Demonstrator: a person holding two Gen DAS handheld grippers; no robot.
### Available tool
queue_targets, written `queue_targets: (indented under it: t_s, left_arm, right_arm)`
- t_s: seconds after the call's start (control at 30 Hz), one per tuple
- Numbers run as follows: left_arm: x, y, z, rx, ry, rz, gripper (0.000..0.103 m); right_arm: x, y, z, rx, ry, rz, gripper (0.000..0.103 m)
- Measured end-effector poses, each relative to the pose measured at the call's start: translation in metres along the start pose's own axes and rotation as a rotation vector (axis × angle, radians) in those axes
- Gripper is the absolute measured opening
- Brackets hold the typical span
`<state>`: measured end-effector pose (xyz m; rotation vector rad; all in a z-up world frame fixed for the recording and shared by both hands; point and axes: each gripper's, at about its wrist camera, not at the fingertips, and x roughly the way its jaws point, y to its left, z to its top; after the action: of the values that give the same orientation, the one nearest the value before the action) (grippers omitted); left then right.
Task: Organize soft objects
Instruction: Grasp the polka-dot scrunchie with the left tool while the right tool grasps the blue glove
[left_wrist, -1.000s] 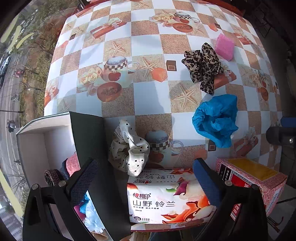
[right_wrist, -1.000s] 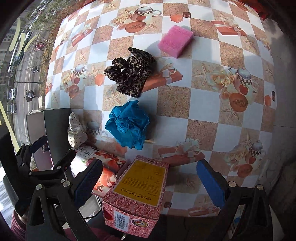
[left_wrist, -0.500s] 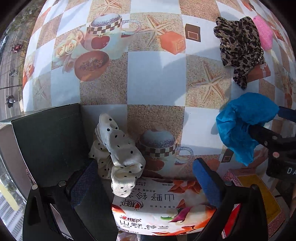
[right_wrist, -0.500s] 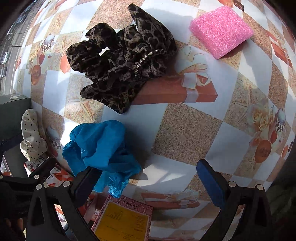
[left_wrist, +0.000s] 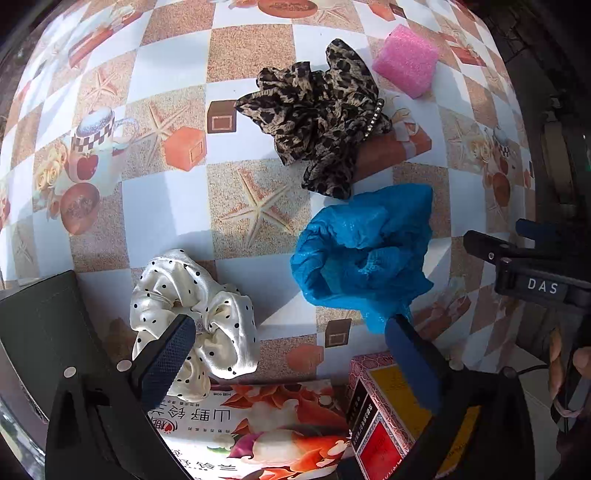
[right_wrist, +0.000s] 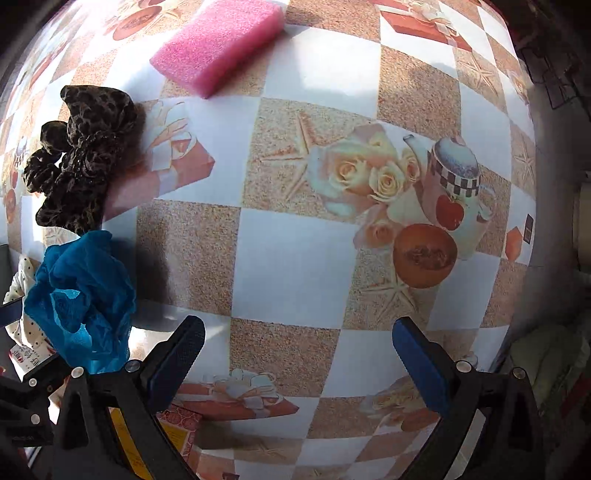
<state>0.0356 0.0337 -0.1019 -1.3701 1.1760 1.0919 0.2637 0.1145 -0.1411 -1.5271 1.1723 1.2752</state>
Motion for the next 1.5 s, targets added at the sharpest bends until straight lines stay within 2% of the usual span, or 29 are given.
queue_targets:
  t_s: [0.1,0.17,0.27,0.33,0.4,0.47,0.53,0.6,0.73,0.77,0.83,0.9,0.97,1.0,1.13,1.23,1.3,1.33,1.4,1.5]
  left_arm:
    - [-0.024,0.012,-0.013,-0.020,-0.063,0.117,0.103]
    - [-0.024,0.030,-0.019,-0.060,-0.032,0.125,0.103]
    - [-0.011,0.048,-0.024,-0.088,0.022,0.149,0.103]
    - [0.001,0.056,-0.025,-0.088,0.056,0.150,0.103]
    - [0.014,0.057,-0.019,-0.079,0.088,0.161,0.103]
    - [0.033,0.054,-0.020,-0.086,0.119,0.171,0.103]
    - [0.042,0.056,-0.017,-0.105,0.128,0.171,0.102]
    - [0.045,0.057,-0.018,-0.117,0.117,0.172,0.102]
    - [0.049,0.060,-0.016,-0.136,0.092,0.170,0.103]
    - [0.044,0.060,-0.005,-0.139,0.083,0.175,0.103]
    - [0.040,0.061,-0.004,-0.142,0.072,0.180,0.103]
    - [0.039,0.052,0.002,-0.146,0.064,0.190,0.103]
    - [0.051,0.051,0.021,-0.149,0.068,0.205,0.103]
    - [0.056,0.051,0.027,-0.152,0.073,0.210,0.103]
    - [0.069,0.054,0.029,-0.156,0.063,0.188,0.103]
    - [0.074,0.056,0.033,-0.159,0.066,0.156,0.103]
    - [0.077,0.061,0.035,-0.196,0.077,0.110,0.103]
    - [0.081,0.067,0.034,-0.228,0.085,0.077,0.103]
    - [0.083,0.069,0.034,-0.236,0.076,0.079,0.103]
    - [0.086,0.070,0.035,-0.238,0.066,0.079,0.103]
  right_arm:
    - [-0.018,-0.011,-0.009,0.032,-0.047,0.103,0.102]
    - [-0.029,-0.004,-0.010,0.014,-0.072,0.187,0.102]
    - [-0.033,0.026,-0.007,-0.051,-0.069,0.285,0.102]
    - [-0.029,0.053,-0.005,-0.118,-0.049,0.315,0.102]
    - [-0.021,0.083,0.001,-0.193,-0.022,0.270,0.102]
    - [-0.008,0.105,0.006,-0.256,0.009,0.178,0.102]
    - [0.001,0.112,0.006,-0.290,0.008,0.095,0.102]
    - [0.001,0.103,0.004,-0.262,-0.007,0.095,0.102]
    - [0.001,0.043,0.002,-0.122,-0.019,0.005,0.102]
    - [-0.001,0.029,0.000,-0.084,-0.020,-0.004,0.102]
    - [-0.010,0.006,-0.004,-0.015,-0.046,0.038,0.102]
    - [-0.023,-0.006,-0.010,0.010,-0.089,0.152,0.102]
    - [-0.028,0.000,-0.012,-0.014,-0.094,0.234,0.102]
    - [-0.027,0.006,-0.013,-0.035,-0.092,0.241,0.102]
    - [-0.008,0.048,-0.009,-0.121,-0.074,0.138,0.102]
    - [0.012,0.056,-0.007,-0.140,-0.032,0.077,0.102]
    - [0.016,0.057,-0.012,-0.148,-0.033,0.031,0.103]
    - [0.016,0.049,-0.014,-0.143,-0.038,0.034,0.103]
    - [0.021,0.058,-0.022,-0.144,-0.036,0.035,0.103]
    - [0.023,0.064,-0.015,-0.139,-0.008,0.033,0.103]
